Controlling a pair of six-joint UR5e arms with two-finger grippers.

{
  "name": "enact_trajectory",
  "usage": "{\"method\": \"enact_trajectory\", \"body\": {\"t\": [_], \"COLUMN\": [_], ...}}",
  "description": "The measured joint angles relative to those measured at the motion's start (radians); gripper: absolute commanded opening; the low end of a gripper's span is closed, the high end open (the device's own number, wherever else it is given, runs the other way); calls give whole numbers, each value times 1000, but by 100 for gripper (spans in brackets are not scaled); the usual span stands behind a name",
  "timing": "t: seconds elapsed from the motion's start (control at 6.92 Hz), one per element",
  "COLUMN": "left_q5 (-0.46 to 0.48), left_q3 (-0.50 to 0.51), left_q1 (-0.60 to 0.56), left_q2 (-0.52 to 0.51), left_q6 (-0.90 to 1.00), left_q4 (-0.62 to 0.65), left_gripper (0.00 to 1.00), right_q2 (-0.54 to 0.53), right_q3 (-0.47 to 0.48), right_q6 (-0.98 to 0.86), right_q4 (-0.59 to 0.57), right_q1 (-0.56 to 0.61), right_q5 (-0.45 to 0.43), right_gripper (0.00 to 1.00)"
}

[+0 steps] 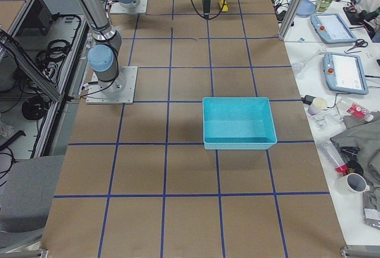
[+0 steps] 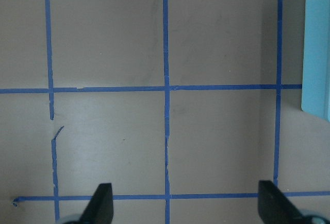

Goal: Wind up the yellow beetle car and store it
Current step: 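Lower the left gripper down onto the yellow beetle car, then close the left gripper on the yellow car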

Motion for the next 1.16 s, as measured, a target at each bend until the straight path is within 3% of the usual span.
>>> {"method": "enact_trajectory", "body": {"t": [0.29,1.16], "left_q5": [-23,-27], "left_q3": [9,14], "left_q1": [0,-3], "left_q2": [-40,-100], "left_q6": [-76,-62], "left_q4": [8,15], "left_gripper": [100,100], "right_q2": [0,0], "right_q3": [0,0], "right_q6": [0,0], "right_q4": [-2,-4], "right_q1": [-1,-4], "right_q5": [0,0], "right_gripper": [100,100]}}
